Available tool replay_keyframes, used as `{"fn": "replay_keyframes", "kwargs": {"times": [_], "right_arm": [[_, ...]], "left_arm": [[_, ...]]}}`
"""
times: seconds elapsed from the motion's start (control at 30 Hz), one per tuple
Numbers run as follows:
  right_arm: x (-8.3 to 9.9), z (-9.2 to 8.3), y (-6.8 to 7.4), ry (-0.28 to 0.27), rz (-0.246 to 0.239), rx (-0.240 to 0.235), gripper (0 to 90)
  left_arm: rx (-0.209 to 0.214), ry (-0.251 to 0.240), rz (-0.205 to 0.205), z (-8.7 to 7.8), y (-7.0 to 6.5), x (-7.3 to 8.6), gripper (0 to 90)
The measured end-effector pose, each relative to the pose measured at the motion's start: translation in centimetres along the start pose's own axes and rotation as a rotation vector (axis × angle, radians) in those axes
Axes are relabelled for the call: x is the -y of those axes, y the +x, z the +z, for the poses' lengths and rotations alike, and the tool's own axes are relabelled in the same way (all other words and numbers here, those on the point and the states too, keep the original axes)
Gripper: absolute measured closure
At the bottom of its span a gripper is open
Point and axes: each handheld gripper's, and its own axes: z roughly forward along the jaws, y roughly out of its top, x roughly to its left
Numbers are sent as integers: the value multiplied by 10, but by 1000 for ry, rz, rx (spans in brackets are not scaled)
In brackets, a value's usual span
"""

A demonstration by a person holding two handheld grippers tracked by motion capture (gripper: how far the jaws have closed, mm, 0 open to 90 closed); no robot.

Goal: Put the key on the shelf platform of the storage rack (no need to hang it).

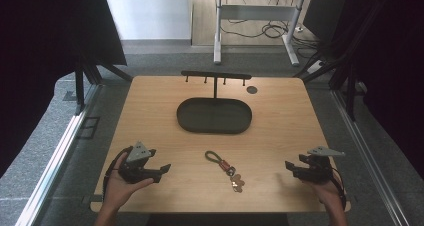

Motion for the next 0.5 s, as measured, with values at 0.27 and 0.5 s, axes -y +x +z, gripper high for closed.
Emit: {"fn": "replay_keyframes", "kwargs": {"times": [0.27,0.5], "right_arm": [[-15,-3,15,20,-32,-45,353],[-33,-7,25,55,-72,-64,369]], "left_arm": [[-11,-16,-18,-7,5,1,257],[-2,-10,-5,-4,-1,-1,257]]}}
